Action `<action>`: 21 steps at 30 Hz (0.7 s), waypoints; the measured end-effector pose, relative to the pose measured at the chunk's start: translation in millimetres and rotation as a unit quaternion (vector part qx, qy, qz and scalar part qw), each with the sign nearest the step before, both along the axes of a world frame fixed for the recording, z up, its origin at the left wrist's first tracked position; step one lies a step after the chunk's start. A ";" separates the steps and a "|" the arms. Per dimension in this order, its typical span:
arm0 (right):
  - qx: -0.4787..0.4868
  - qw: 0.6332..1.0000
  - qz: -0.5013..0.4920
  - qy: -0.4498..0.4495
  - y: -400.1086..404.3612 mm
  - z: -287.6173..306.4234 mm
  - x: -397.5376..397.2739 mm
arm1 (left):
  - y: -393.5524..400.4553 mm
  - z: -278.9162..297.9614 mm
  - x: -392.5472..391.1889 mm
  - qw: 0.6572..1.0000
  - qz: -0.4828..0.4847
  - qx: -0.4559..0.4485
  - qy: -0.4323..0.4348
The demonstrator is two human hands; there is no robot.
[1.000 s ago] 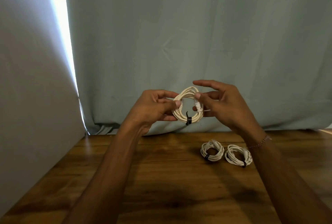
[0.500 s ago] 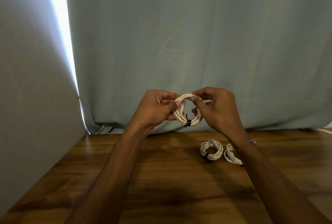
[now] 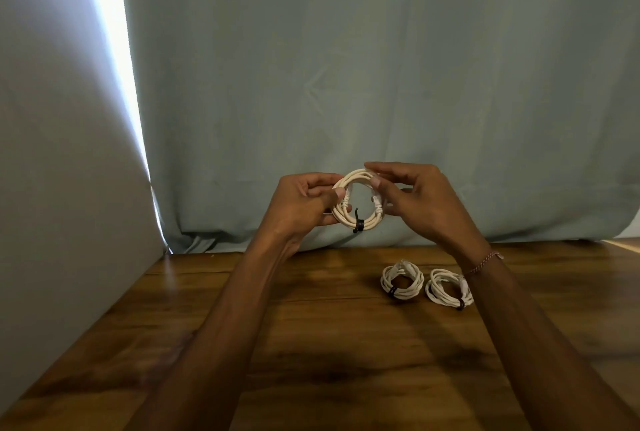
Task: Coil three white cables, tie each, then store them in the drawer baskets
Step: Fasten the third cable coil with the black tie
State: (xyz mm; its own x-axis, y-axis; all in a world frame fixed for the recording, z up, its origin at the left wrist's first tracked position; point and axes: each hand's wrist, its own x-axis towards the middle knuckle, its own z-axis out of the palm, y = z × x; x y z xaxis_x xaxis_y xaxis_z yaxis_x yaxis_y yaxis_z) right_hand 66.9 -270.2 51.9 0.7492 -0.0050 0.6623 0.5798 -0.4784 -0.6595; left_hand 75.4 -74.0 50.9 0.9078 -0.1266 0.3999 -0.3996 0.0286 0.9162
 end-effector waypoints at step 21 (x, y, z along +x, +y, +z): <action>0.054 0.975 -0.024 0.214 -54.0 -63.9 -9.9 | -38.5 -73.7 12.7 0.984 0.025 0.053 0.170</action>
